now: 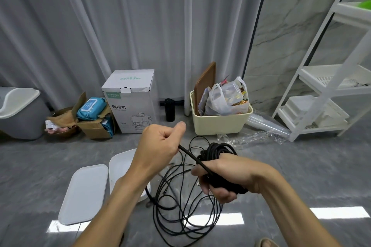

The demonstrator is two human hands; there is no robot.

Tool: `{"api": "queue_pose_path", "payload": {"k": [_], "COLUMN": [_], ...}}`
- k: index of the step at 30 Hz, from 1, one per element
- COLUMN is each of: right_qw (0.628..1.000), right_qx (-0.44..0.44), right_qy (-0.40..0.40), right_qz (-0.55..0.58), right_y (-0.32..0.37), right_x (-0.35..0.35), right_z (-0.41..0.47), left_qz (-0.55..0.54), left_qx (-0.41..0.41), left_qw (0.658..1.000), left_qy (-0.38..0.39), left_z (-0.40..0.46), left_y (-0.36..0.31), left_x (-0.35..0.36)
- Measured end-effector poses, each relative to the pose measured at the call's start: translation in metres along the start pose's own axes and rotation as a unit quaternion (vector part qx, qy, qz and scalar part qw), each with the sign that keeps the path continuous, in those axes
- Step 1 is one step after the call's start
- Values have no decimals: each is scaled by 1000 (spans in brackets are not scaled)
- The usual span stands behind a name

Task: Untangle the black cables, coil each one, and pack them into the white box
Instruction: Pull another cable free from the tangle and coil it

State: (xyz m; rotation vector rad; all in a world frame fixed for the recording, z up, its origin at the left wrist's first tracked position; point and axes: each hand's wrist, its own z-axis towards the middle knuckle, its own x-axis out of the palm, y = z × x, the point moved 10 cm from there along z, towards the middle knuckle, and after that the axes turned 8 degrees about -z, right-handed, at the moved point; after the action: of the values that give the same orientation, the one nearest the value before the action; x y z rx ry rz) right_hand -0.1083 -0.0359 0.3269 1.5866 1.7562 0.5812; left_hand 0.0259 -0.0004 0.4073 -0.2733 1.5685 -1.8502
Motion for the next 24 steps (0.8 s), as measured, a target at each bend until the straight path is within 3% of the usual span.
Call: {"api": "queue_pose_path", "payload": {"k": [7, 13, 20, 24], "right_qw": [953, 896, 879, 849], "right_qx": [-119, -223, -290, -366], "right_qy": [236, 333, 317, 236], "right_qz": [150, 189, 207, 298], "right_y": [29, 50, 67, 78], "right_x": [45, 63, 62, 36], "right_z": [-2, -15, -21, -19], "left_qz": [-56, -84, -138, -268], "left_qx": [-1, -42, -152, -286], "left_qw": [998, 994, 974, 911], "left_qy": [8, 49, 97, 129], "left_z": [4, 3, -5, -24], "left_y": [-4, -5, 20, 46], "left_x": [9, 23, 38, 57]}}
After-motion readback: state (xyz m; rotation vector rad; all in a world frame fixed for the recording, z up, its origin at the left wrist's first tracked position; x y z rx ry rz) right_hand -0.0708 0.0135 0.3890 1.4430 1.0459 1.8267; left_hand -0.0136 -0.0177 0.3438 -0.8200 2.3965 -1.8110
